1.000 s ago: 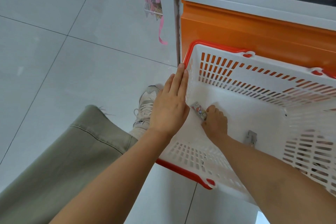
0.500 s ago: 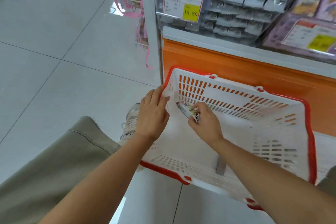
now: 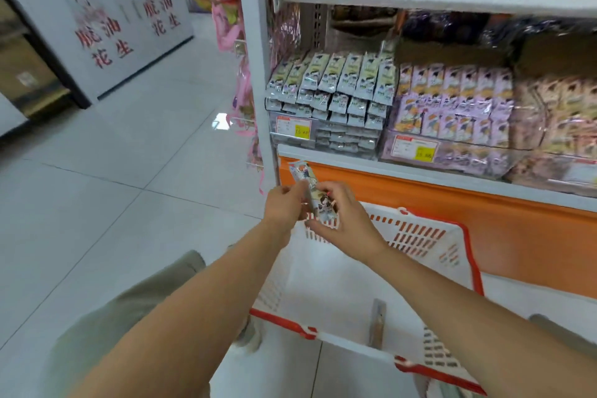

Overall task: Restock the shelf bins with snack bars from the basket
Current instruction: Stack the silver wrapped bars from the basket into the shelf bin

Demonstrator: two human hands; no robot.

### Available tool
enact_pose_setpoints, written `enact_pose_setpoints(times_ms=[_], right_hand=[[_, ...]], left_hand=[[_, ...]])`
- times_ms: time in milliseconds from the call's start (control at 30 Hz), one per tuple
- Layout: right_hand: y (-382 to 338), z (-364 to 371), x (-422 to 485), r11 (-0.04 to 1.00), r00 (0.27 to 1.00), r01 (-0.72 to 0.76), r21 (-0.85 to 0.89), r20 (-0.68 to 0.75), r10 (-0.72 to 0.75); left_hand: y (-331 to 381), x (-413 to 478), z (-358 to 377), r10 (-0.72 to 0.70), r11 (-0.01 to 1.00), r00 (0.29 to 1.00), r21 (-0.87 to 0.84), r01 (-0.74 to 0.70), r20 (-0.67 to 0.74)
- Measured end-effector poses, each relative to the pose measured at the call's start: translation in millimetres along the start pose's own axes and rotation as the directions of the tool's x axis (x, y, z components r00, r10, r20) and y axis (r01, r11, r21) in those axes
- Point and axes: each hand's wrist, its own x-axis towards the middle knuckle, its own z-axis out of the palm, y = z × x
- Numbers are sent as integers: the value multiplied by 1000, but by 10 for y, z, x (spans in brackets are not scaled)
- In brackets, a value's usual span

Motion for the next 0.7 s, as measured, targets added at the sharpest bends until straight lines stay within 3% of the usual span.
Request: enact_pose_setpoints(times_ms=[133, 300, 400, 500, 567, 633, 700], right_hand=[[-285, -224, 153, 989, 988, 135, -65, 80, -130], [-610, -418, 581, 982, 981, 167, -91, -89, -175], [-774, -529, 947, 981, 963, 158, -113, -201, -178], [-882, -635, 1353, 974, 942, 148, -174, -275, -192], [-913, -685, 1622, 969, 944, 130, -211, -272, -186], [-915, -696, 1866, 954, 957, 94, -284, -239, -165], [-894, -677, 2074, 919, 966, 57, -391, -210, -149]], left_hand=[[398, -101, -65, 58, 998, 997, 28, -57, -55], [855, -66, -169, 126, 991, 992, 46, -126, 8], [1122, 100, -261, 229, 966, 973, 131, -223, -27], [1315, 394, -402, 402, 839, 913, 429, -335, -74], [1409, 605, -482, 507, 711, 862, 581, -398, -30], [1453, 801, -521, 533, 622, 846, 663, -416, 31], [1460, 924, -518, 488, 618, 871, 682, -391, 57]])
